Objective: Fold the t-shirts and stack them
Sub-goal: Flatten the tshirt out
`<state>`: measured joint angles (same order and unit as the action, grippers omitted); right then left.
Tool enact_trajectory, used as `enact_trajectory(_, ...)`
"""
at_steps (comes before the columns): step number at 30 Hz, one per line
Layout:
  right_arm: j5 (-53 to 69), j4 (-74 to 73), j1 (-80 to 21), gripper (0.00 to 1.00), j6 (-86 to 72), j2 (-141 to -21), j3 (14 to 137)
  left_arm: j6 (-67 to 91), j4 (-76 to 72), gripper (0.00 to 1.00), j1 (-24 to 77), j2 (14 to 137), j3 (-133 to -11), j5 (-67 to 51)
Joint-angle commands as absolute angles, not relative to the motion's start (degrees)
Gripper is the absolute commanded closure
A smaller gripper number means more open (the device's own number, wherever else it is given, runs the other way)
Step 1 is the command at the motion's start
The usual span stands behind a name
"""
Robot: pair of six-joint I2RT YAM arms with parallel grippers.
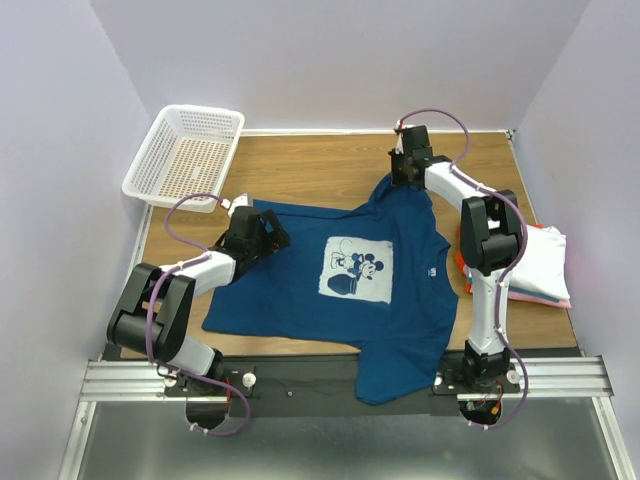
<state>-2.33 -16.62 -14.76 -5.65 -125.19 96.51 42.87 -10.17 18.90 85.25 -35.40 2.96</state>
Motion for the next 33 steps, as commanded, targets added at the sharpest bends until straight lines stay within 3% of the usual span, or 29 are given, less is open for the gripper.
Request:
enact_trajectory(1,2.02,-16.88,-14.77,0.86,-6.42,-127.78,100.37,42.45,-8.44,0.02,19.16,86.48,-36.56,2.11)
enact_trajectory(8,6.76,-16.79,-14.77,0.84,-5.89,-134.29,107.57,42.28,-8.35,0.02,19.16,87.63,-37.18,1.49)
enact_trajectory(12,5.29,-16.79,-14.85,0.71,-4.14,-137.80,112.93,42.54,-8.79,0.02,19.16,87.54,-37.00,0.97)
enact_trajectory(15,2.30,-16.87,-14.85,0.36,-4.04,-137.47,115.05,42.28,-8.61,0.02,19.16,86.93,-37.09,0.79)
enact_trajectory(16,2.11,-16.88,-14.85,0.07,-3.78,-136.68,114.79,42.28,-8.61,0.02,19.16,86.49,-37.00,0.79)
enact_trajectory(17,1.76,-16.79,-14.85,0.00,-3.95,-135.89,114.18,42.28,-8.53,0.02,19.16,86.22,-37.09,0.79)
enact_trajectory(23,-4.04,-16.79,-14.85,0.00,-10.09,-122.82,103.91,42.10,-7.82,0.02,19.16,83.59,-37.53,0.70)
enact_trajectory(33,-6.77,-16.79,-14.77,0.00,-22.49,-104.43,75.43,40.26,-5.62,0.02,19.16,85.25,-44.72,1.94)
